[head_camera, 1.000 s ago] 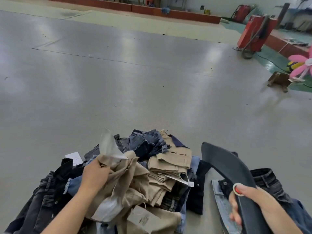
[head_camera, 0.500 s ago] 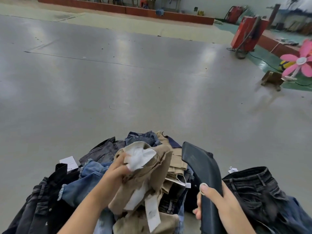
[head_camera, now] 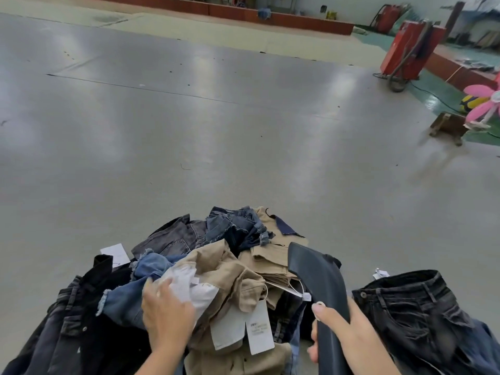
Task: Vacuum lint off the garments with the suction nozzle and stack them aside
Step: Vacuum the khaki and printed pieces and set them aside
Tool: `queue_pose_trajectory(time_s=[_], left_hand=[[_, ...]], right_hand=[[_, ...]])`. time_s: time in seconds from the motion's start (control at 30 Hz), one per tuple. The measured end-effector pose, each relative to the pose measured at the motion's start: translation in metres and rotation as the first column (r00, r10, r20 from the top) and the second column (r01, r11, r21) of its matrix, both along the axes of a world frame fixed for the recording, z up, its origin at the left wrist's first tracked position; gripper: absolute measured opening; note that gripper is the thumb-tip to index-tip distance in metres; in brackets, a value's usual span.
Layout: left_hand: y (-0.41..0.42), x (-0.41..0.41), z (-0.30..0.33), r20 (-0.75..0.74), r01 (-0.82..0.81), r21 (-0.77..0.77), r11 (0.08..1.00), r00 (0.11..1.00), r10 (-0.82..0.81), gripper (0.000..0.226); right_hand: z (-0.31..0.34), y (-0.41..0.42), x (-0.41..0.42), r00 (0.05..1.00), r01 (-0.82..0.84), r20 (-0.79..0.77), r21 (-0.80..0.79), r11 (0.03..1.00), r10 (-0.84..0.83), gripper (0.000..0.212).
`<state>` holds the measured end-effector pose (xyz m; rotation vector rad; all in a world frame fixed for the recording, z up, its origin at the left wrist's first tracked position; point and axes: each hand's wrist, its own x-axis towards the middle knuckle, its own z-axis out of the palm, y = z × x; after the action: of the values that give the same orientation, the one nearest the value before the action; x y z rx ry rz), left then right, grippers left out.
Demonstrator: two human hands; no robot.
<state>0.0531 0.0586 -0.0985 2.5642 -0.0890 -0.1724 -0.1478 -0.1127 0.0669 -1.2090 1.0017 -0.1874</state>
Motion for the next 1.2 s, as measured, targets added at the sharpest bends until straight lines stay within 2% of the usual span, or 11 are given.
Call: queue_pose_trajectory(time_s=[0.07, 0.17, 0.3, 0.4, 0.43, 0.5, 0.57, 0.6, 0.7, 0.83, 1.2], left_hand=[[-0.009, -0.009, 0.006, 0.269, 0.329, 0.112, 0.938, 0.898, -0.347, 0.063], [-0.030, -0.012, -0.004, 0.193, 0.699, 0.244, 0.672, 0.644, -0.740, 0.073], [-0.069, 0.018, -0.009, -0.148, 0.736, 0.523, 0.429, 0.574, -0.805, 0.089], [-0.081, 0.033, 0.002, -0.338, 0.725, 0.641, 0.254, 0.563, -0.754, 0.057], [-0.081, 0.037, 0.009, -0.391, 0.749, 0.602, 0.277, 0.579, -0.715, 0.044], [-0.078, 0.046, 0.026, -0.463, 0.788, 0.254, 0.561, 0.609, -0.644, 0.016], [-0.074, 0.053, 0.056, -0.509, 0.520, -0.279, 0.807, 0.633, -0.584, 0.012], [-0.070, 0.054, 0.074, -0.509, 0.332, -0.479, 0.813, 0.649, -0.565, 0.017], [-0.050, 0.050, 0.118, -0.541, -0.140, -0.793, 0.593, 0.610, -0.579, 0.061], [-0.021, 0.019, 0.144, -0.669, -0.417, -0.743, 0.523, 0.427, -0.609, 0.056], [-0.018, -0.035, 0.144, -0.561, -0.517, -0.809, 0.280, 0.536, -0.631, 0.049]], right_hand=[[0.000, 0.002, 0.003, 1.000, -0.003, -0.022, 0.024, 1.000, 0.003, 0.021], [-0.002, 0.006, 0.005, 0.995, -0.041, -0.093, -0.014, 0.999, 0.040, 0.021], [-0.004, 0.006, 0.012, 0.987, -0.086, -0.147, -0.144, 0.986, 0.065, 0.025], [-0.005, 0.005, 0.016, 0.976, -0.151, -0.184, -0.187, 0.971, 0.117, 0.031], [-0.006, 0.004, 0.016, 0.976, -0.162, -0.175, -0.187, 0.969, 0.129, 0.030], [-0.005, 0.002, 0.014, 0.981, -0.157, -0.140, -0.176, 0.972, 0.134, 0.025], [0.000, 0.001, 0.012, 0.988, -0.138, -0.096, -0.171, 0.976, 0.123, 0.024], [0.003, 0.001, 0.010, 0.990, -0.131, -0.075, -0.170, 0.977, 0.120, 0.024], [0.012, 0.004, 0.005, 0.994, -0.110, -0.015, -0.147, 0.983, 0.109, 0.023], [0.018, 0.009, 0.000, 0.993, -0.064, 0.087, -0.124, 0.990, 0.075, 0.023], [0.019, 0.021, -0.004, 0.961, -0.250, 0.070, -0.203, 0.947, 0.269, 0.038]])
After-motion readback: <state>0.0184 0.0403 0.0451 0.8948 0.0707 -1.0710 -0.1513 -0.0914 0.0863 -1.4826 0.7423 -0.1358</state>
